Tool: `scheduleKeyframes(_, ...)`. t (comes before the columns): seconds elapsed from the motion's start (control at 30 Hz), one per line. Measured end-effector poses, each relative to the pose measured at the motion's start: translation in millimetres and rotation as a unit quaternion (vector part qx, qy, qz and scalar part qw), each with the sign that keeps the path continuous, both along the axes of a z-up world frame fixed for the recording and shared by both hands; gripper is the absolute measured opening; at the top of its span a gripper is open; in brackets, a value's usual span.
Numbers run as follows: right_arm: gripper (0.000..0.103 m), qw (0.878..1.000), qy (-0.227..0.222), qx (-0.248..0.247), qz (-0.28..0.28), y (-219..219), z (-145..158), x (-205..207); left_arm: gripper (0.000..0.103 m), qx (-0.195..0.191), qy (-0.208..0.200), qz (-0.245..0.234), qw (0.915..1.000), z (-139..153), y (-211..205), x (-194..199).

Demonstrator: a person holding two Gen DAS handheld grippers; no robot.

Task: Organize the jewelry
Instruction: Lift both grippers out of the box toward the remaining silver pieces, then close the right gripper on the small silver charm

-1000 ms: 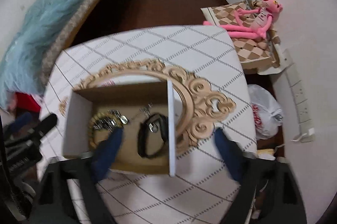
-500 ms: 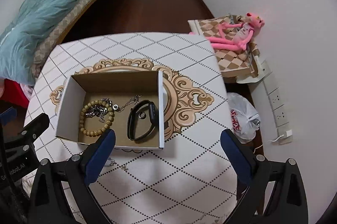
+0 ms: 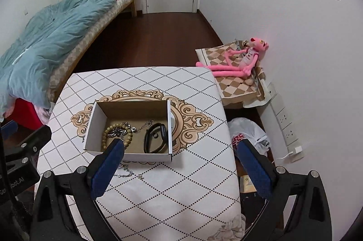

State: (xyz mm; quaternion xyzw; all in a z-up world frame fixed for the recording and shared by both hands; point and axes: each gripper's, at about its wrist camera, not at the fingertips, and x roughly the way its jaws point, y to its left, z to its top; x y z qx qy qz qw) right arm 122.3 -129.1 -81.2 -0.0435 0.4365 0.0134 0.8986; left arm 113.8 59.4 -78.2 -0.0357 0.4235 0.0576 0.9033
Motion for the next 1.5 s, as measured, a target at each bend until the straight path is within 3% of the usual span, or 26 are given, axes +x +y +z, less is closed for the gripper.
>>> scheduleKeyframes(0.2, 0.101, 0.999, 0.020, 0.029, 0.005, -3, -14, 0, 0.103, 0.001, 0.030, 0.021, 0.9993, -16, 12, -2)
scheduleKeyframes(0.37, 0.101, 0.993, 0.085, 0.074, 0.021, 9, -78, 4, 0.103, 0.026, 0.071, 0.052, 0.9958, -60, 34, -11)
scheduleKeyframes(0.5, 0.101, 0.991, 0.110, 0.074, 0.021, 20, -129, 5, 0.103, 0.048, 0.108, 0.069, 0.9906, -97, 47, -17)
scheduleKeyframes(0.63, 0.073, 0.990, 0.117, 0.073, 0.035, 33, -164, 5, 0.103, 0.050, 0.137, 0.080, 0.9861, -127, 56, -20)
scheduleKeyframes(0.73, 0.065, 0.990, 0.115, 0.070, 0.044, 43, -179, 5, 0.103, 0.051, 0.150, 0.080, 0.9842, -139, 58, -20)
scheduleKeyframes(0.8, 0.046, 0.991, 0.112, 0.061, 0.046, 48, -186, 6, 0.103, 0.050, 0.155, 0.079, 0.9834, -145, 59, -20)
scheduleKeyframes(0.83, 0.026, 0.991, 0.113, 0.059, 0.044, 49, -190, 6, 0.103, 0.049, 0.157, 0.077, 0.9833, -147, 58, -19)
scheduleKeyframes(0.9, 0.011, 0.992, 0.103, 0.054, 0.044, 49, -192, 4, 0.103, 0.048, 0.162, 0.072, 0.9831, -152, 55, -18)
scheduleKeyframes(0.93, 0.008, 0.992, 0.101, 0.053, 0.046, 48, -192, 3, 0.103, 0.048, 0.163, 0.068, 0.9831, -153, 54, -18)
scheduleKeyframes(1.2, 0.008, 0.992, 0.089, 0.094, 0.009, 7, -178, -2, 0.102, 0.030, 0.154, 0.018, 0.9875, -157, 20, -11)
scheduleKeyframes(1.5, 0.008, 0.990, 0.079, 0.106, -0.052, -49, -169, -7, 0.101, 0.022, 0.121, -0.073, 0.9897, -152, -65, 8)
